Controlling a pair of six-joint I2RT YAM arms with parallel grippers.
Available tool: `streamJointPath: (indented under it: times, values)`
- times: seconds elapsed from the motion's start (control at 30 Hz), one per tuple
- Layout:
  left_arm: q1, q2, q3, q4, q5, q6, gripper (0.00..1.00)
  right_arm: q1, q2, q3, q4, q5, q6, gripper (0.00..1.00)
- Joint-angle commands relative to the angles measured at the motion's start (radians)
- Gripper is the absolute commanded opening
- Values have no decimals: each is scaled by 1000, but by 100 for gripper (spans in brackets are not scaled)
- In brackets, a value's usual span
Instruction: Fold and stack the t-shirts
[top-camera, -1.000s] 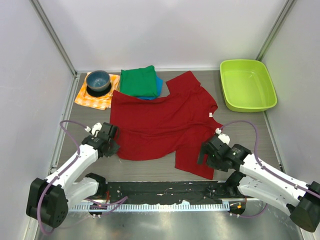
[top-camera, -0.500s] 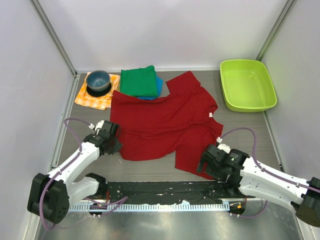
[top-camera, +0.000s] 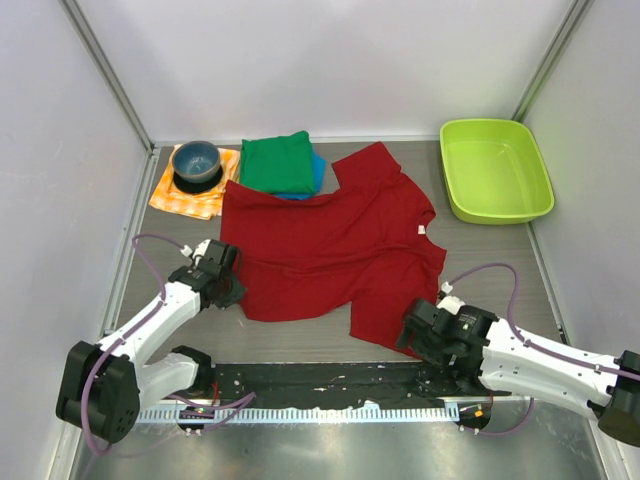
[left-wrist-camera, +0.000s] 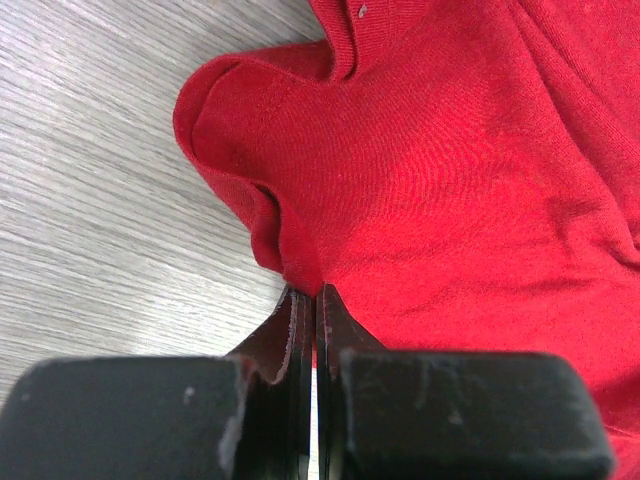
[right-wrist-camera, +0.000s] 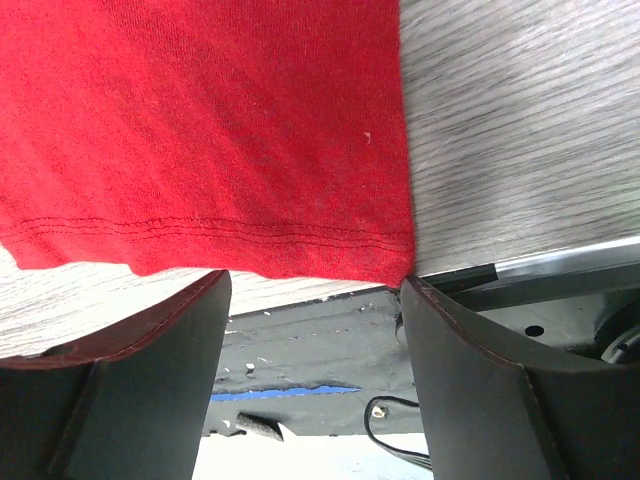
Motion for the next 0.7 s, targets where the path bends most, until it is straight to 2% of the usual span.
streamJointPath:
  times: [0.0,0.37,0.47,0.57,0.67]
  values:
    - [0,8,37,26,5,14,0,11,12,-29,44,74,70,74]
    - [0,-1,56,-3,-23,20,0,17,67,-4,51,123,70,43]
    - [0,17,62,-2,-26,26,0,17,85,5,56,138,62,29]
    - [0,31,60,8,-23,31,0,17,95,10,59,157,57,1]
    - [0,11,62,2,-14,32,0,19,105,28,59,186,25,1]
